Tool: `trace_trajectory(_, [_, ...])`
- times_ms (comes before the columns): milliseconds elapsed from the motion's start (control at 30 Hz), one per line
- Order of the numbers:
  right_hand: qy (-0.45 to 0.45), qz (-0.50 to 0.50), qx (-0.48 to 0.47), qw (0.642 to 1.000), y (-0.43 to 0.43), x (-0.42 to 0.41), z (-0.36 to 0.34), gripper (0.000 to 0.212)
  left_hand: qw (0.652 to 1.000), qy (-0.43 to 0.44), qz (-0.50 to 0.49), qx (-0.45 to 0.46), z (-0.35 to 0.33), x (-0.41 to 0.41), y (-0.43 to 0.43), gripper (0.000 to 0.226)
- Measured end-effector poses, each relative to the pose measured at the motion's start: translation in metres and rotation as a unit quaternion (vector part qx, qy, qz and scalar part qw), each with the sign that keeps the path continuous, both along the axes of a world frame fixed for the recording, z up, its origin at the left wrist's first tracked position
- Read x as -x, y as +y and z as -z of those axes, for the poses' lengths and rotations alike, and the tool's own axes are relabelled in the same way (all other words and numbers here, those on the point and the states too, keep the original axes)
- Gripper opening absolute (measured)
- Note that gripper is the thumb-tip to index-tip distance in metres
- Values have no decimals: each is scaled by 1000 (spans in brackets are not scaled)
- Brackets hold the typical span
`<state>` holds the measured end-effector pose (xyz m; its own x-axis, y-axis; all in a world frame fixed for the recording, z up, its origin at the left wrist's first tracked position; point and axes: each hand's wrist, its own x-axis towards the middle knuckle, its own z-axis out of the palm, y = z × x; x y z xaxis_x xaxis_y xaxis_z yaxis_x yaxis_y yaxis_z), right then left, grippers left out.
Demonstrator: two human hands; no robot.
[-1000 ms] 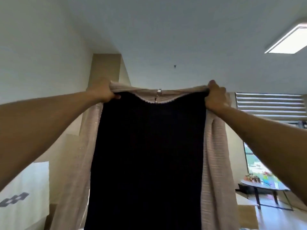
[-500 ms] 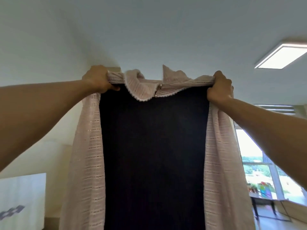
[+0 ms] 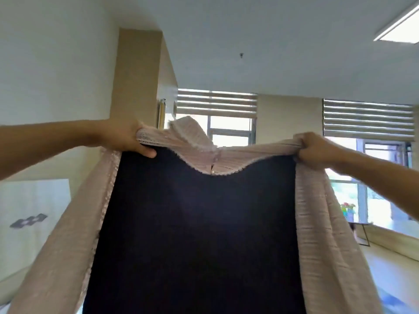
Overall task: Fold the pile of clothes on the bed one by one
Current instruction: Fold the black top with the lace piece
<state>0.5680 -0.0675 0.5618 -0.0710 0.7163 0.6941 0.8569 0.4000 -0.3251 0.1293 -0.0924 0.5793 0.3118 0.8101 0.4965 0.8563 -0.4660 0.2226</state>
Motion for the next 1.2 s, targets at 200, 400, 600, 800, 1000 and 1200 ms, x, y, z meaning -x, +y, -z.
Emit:
trace_trajectory(200, [17,-160,393,905,52,-14,166,32,949,35,73,306,181,24,93,31])
trace_trajectory(400, [38,-66,524,848,182,-17,272,35,917,32,48,395,312,4,222,16])
trace_trajectory(600, [59,132,228,963,291,50,272,78,948,145,-264,107,276,-85,322,81])
trace_trajectory(800, [-96,22,348,932,259,72,407,99,970,183,-39,158,402,-134,253,77])
trace_trajectory(1000, [-89,-80,523,844,106,57,551,90,903,135,-18,407,560,-101,125,82])
trace_trajectory(1200, [-75,-79,503,857,-7,8,600,128,900,149,-11,410,609,-46,23,129])
